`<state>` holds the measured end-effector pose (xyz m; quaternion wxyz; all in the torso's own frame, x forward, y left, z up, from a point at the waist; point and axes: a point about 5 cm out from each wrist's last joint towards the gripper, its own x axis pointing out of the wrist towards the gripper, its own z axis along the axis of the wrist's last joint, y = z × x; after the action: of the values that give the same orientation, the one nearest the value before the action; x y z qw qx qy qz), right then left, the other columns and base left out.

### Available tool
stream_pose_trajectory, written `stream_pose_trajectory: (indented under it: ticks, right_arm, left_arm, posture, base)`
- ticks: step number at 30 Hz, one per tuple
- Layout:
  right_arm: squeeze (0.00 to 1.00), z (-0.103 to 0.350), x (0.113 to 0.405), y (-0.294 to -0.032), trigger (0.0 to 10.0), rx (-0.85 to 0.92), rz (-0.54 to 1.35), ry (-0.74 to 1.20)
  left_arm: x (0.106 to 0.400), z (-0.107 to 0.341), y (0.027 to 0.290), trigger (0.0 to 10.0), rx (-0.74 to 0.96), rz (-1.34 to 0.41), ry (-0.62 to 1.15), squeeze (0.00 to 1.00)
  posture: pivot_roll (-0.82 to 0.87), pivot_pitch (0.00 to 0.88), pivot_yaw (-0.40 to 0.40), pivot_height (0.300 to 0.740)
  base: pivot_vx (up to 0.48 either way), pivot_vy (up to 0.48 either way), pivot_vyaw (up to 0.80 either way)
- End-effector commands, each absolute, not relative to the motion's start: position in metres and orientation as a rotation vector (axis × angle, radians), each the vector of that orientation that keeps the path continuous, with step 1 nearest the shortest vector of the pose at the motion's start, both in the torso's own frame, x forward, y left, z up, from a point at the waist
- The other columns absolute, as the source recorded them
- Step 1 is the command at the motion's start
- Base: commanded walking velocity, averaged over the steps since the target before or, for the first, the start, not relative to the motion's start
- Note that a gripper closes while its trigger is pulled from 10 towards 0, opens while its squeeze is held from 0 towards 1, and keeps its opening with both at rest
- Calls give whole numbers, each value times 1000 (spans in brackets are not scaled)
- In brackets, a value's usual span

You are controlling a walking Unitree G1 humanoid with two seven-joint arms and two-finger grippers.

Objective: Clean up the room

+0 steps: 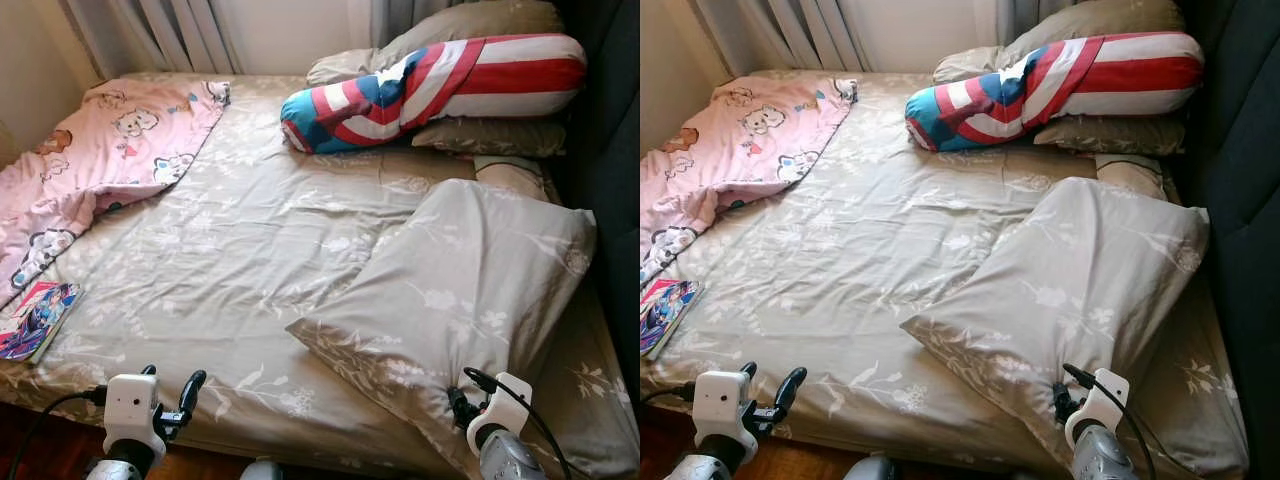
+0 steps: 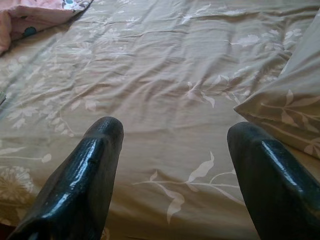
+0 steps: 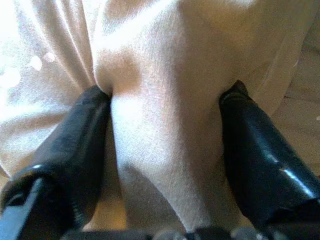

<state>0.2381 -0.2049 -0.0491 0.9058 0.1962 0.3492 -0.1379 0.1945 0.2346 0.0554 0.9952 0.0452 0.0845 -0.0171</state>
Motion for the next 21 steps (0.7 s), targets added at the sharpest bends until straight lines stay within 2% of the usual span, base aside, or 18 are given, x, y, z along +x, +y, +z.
stream_pose_trajectory:
  ticks: [1, 15, 21]
  right_arm:
    - [0, -74, 207, -180, 0, 429, -240, 902]
    - [0, -71, 211, -181, 0, 406, -252, 877]
    - [0, -68, 215, -187, 0, 407, -279, 847]
  left_arm:
    - [191, 53, 236, 10000, 110, -29, 196, 0]
    - [201, 48, 235, 10000, 99, -4, 192, 0]
    - [210, 43, 239, 10000, 95, 18, 192, 0]
  posture:
    - [184, 184, 77, 667]
    - [163, 137, 48, 667]
    - [126, 75, 38, 667]
  base:
    - [0, 0, 0]
    - [0, 0, 0]
    - [0, 0, 0]
